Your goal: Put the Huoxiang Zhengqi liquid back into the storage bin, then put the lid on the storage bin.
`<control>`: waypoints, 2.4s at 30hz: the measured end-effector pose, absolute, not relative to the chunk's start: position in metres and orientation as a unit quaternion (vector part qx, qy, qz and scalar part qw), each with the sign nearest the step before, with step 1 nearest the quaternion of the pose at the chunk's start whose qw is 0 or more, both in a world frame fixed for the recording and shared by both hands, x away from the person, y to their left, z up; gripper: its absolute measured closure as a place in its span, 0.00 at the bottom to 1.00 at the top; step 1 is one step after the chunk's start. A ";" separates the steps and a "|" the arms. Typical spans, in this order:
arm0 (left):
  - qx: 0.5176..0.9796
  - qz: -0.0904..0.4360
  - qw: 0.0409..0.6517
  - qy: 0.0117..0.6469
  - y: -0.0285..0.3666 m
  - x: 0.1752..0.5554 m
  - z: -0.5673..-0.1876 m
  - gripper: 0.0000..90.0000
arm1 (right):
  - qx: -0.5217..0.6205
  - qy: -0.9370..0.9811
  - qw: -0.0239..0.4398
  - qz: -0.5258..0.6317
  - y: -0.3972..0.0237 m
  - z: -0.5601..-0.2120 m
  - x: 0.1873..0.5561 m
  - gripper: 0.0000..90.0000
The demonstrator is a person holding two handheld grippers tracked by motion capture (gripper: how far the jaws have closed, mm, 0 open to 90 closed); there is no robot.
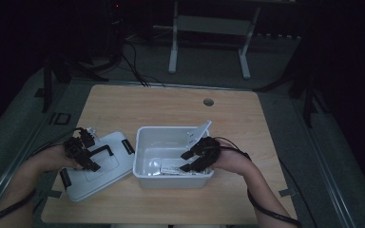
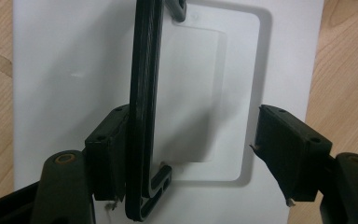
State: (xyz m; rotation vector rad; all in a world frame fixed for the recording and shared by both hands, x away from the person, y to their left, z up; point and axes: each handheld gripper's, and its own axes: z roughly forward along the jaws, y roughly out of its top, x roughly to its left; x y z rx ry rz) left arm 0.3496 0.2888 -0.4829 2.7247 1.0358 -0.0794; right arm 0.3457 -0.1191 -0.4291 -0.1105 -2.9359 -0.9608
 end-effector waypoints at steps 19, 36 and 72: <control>0.931 0.004 0.124 0.345 0.288 0.351 -0.478 0.42 | -0.186 -0.885 -0.051 -0.423 -0.205 -0.412 0.355 0.17; 0.940 0.029 0.096 0.326 0.280 0.358 -0.486 0.61 | -0.306 -0.843 -0.125 -0.425 -0.289 -0.454 0.339 0.16; 0.949 0.047 0.091 0.298 0.289 0.340 -0.411 0.93 | -0.357 -0.809 -0.080 -0.461 -0.303 -0.529 0.307 0.16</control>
